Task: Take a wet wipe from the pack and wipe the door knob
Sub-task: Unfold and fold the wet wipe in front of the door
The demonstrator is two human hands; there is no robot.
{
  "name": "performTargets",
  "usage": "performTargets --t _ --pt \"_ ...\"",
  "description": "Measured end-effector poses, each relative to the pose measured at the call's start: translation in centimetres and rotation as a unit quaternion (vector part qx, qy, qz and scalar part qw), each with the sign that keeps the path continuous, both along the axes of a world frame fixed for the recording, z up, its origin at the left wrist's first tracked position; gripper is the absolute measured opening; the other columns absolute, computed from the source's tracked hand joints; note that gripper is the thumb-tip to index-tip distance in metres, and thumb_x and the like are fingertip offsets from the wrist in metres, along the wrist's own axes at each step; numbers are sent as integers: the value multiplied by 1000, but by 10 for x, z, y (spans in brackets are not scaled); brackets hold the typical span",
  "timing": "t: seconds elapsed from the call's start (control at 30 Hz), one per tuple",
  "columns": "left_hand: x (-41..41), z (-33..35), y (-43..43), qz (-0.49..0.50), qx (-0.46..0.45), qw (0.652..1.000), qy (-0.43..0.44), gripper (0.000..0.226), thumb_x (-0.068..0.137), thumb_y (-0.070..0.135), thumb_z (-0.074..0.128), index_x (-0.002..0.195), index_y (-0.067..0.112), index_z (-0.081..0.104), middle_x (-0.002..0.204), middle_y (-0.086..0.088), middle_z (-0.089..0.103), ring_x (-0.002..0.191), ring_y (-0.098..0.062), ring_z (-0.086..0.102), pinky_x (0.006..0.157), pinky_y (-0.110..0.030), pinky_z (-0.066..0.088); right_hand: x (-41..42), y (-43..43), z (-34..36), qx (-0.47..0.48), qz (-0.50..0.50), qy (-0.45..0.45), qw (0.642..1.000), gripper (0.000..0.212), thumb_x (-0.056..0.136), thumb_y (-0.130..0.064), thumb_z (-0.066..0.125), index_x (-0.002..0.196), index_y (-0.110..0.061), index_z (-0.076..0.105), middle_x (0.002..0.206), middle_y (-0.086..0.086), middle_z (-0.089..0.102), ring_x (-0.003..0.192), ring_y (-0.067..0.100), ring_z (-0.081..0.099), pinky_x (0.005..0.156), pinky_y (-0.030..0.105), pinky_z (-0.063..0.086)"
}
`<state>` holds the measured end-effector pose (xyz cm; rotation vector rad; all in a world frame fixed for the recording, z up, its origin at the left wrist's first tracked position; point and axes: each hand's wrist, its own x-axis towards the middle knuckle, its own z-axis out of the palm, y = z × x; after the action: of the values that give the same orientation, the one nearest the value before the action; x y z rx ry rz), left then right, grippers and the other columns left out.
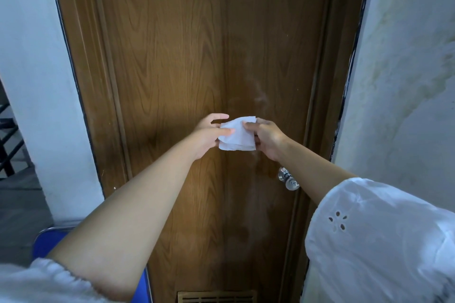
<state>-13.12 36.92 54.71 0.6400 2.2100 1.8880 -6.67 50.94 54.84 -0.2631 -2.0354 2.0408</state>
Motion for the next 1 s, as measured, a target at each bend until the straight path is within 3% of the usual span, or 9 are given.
performTargets --t 0.07,0.13,0.27,0.37,0.53,0.67,0.8,0.93,1.0 --pt "-3 0 -3 -6 29 1000 11 46 78 8 73 114 27 52 108 3 56 100 -15 55 75 -21 50 2 0 0 7 34 17 999 30 87 -15 62 117 -14 57 102 2 63 94 20 62 67 27 54" --pt "-6 0 -6 -13 45 999 18 46 77 6 73 112 28 53 108 2 57 100 -16 57 80 -27 54 3 0 0 15 60 31 998 30 83 -6 65 111 -14 60 101 1 64 95 19 62 62 24 55" --pt "-11 0 -13 -29 73 997 19 51 75 -5 69 107 32 55 100 6 60 95 -12 59 72 -19 53 2 -3 -1 46 62 44 996 20 84 5 59 83 -13 67 93 3 64 88 17 62 54 18 54" --pt "-14 -2 -13 6 82 997 10 49 79 -8 63 109 30 55 97 7 64 95 -12 60 74 -20 53 -2 -5 -3 70 32 53 996 28 87 3 54 69 -13 68 88 2 63 84 17 60 56 17 51" --pt "-18 -5 -19 10 81 997 -8 45 84 -10 57 116 22 54 97 1 61 89 -11 60 64 -16 52 -8 -9 -6 54 -3 51 997 35 88 6 50 63 -13 65 96 5 62 92 21 59 62 21 51" --pt "-24 -7 -27 8 96 995 5 44 84 -13 54 115 19 55 92 -1 61 87 -11 62 61 -16 52 -12 -18 -7 24 -21 33 999 27 91 2 46 78 -12 64 114 15 56 99 26 58 67 25 54" --pt "-30 -12 -27 41 96 994 31 39 83 -11 57 104 22 57 85 2 62 83 -10 62 59 -14 49 -13 -29 -8 -49 -40 6 998 18 97 -14 41 103 -14 58 115 13 56 95 25 63 69 27 56" --pt "-35 -21 -25 69 91 991 65 32 84 -2 61 101 24 58 90 0 64 88 -14 62 69 -18 53 -16 -38 -12 -42 -32 -18 998 40 96 -47 35 105 -16 59 112 11 57 99 22 62 77 27 54" --pt "-37 -25 -25 67 95 991 69 31 83 0 63 100 25 58 94 -2 63 91 -15 63 72 -20 54 -16 -41 -16 -3 -41 -20 999 42 92 -50 42 109 -15 59 112 10 56 99 22 60 76 25 53"
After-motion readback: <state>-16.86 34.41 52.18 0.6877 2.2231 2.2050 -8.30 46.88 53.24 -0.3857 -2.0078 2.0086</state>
